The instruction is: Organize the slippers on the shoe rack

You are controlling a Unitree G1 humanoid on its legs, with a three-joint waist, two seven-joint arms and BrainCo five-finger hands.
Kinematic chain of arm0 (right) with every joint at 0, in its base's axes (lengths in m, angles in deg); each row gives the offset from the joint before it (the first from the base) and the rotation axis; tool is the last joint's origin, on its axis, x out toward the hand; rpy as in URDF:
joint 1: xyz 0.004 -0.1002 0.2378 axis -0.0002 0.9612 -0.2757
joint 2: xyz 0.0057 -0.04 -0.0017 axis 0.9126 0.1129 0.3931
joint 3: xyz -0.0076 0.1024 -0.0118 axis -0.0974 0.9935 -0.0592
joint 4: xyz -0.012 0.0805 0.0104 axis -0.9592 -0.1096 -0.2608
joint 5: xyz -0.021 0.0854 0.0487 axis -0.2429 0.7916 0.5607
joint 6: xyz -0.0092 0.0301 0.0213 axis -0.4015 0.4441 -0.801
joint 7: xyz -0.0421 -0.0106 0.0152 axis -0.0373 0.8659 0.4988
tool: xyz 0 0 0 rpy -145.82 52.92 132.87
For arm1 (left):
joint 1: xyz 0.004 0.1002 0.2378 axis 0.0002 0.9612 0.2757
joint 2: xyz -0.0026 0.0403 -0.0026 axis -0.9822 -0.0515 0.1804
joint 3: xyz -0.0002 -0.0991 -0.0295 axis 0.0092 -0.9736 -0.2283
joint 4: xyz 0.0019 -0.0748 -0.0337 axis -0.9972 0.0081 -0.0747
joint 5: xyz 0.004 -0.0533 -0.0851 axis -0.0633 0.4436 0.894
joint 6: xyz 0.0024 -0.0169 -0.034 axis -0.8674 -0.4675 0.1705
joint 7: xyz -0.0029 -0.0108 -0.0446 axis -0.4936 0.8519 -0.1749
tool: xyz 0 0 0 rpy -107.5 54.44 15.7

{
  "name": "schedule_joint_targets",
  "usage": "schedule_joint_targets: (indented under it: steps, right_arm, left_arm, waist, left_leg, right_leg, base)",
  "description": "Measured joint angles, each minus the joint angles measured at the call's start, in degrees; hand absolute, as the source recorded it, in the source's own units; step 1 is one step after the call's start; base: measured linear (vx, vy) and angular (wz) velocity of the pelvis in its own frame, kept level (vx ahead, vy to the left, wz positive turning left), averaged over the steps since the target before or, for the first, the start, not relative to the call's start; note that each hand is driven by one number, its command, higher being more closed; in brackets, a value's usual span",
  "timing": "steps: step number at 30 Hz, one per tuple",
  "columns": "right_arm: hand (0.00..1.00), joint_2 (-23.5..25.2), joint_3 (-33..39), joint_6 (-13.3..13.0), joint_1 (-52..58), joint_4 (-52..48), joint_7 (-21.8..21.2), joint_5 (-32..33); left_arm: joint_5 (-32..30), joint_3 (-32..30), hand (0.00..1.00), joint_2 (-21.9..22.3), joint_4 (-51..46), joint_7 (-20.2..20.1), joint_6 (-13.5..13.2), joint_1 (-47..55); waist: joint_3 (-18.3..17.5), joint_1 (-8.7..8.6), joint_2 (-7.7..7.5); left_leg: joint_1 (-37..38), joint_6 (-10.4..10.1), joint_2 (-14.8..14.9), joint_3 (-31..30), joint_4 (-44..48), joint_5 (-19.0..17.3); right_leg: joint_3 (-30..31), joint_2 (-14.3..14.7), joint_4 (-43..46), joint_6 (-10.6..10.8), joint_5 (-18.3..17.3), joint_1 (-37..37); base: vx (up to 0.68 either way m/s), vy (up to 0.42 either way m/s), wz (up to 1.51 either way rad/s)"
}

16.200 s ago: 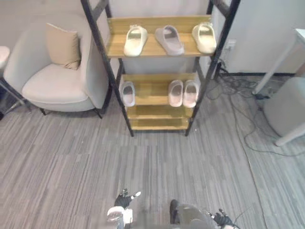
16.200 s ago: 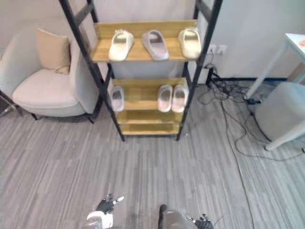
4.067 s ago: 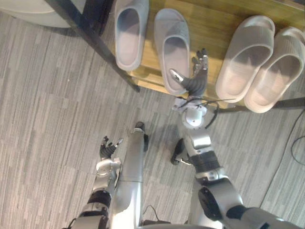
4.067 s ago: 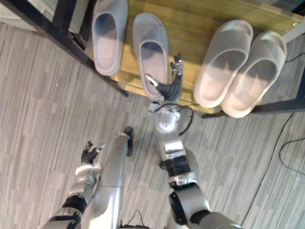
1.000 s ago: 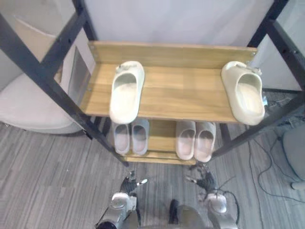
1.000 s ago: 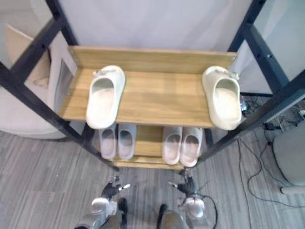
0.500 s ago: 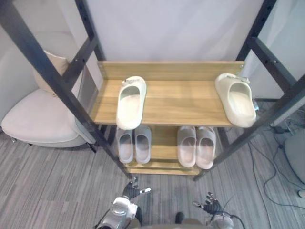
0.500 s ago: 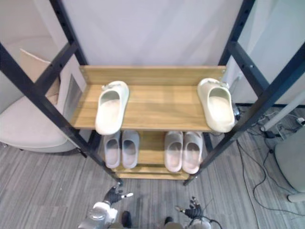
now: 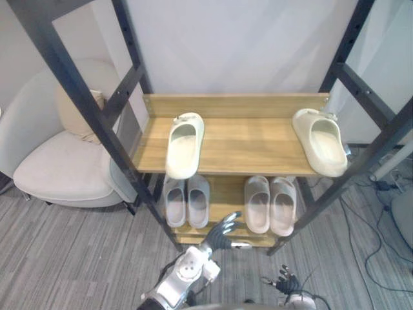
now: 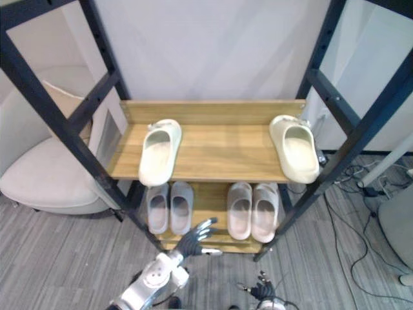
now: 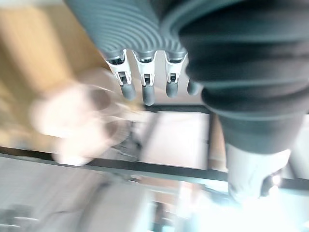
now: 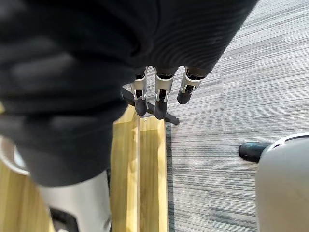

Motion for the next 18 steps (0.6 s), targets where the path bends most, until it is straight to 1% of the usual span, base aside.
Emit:
schedule_joint_targets:
  steps: [3,5,9,12,15,18]
  right_arm:
    - [0.0,-0.7,-1.5,-0.3,0.0,0.0,-0.5,0.0]
    - [0.0,-1.0,-2.8,-0.4,-0.1,0.0,-0.6,0.0]
    - [0.0,-1.2,-3.0,-0.4,-0.1,0.0,-1.1,0.0]
    - [0.0,-1.5,-3.1,-0.4,-0.1,0.0,-1.6,-0.1]
    - [0.0,-1.7,-3.1,-0.4,-0.1,0.0,-2.2,-0.1]
    - [0.0,-1.8,-3.1,-0.4,0.0,0.0,-2.4,-0.1]
  left_arm:
    - [0.3,0.3,0.0,0.0,-4.7,0.3,-0.4,-3.5]
    - [0.3,0.1,0.0,-0.2,-7.2,1.4,-1.0,-7.0]
    - [0.3,-3.0,0.0,0.0,-10.2,3.7,-1.5,-13.1]
    - [0.3,-6.5,0.0,0.0,-10.8,5.5,-2.2,-16.5]
    - [0.1,-9.4,0.0,0.0,-10.4,7.4,-2.3,-20.0]
    - [0.0,-12.3,0.0,0.0,-6.8,8.9,-2.4,-24.9]
  waist:
    - [-0.5,0.01,0.2]
    - [-0.7,0.01,0.2]
    - [-0.7,0.0,0.09]
    - [-0.7,-0.04,0.04]
    - [-0.8,-0.11,-0.2]
    - [-0.8,-0.27,-0.52]
  left_leg:
    - [0.0,0.0,0.0,-0.2,-0.5,0.1]
    - [0.0,0.1,-0.1,-0.3,-0.6,0.1]
    - [0.0,0.1,-0.1,-0.3,-0.6,0.1]
    - [0.0,0.1,0.0,-0.3,-0.6,0.1]
    - [-0.1,0.1,0.0,-0.3,-0.6,0.1]
    - [-0.2,0.2,-0.1,-0.4,-0.6,0.2]
  right_leg:
    - [-0.2,0.0,-0.2,0.0,0.0,0.0]
    - [-0.3,0.0,-0.2,0.0,0.0,0.1]
    - [-0.3,0.0,-0.1,0.0,0.0,0.1]
    - [-0.2,-0.1,0.0,0.1,-0.1,0.1]
    - [-0.2,-0.2,0.1,0.2,-0.1,0.0]
    - [-0.2,-0.3,0.5,0.3,-0.2,-0.2]
  base:
    - [0.03,-0.008,0.04]
    - [0.02,-0.002,0.01]
    - [0.0,0.0,0.0]
    - [0.0,0.0,0.0]
    - [0.0,0.0,0.0]
    - [0.0,0.0,0.0]
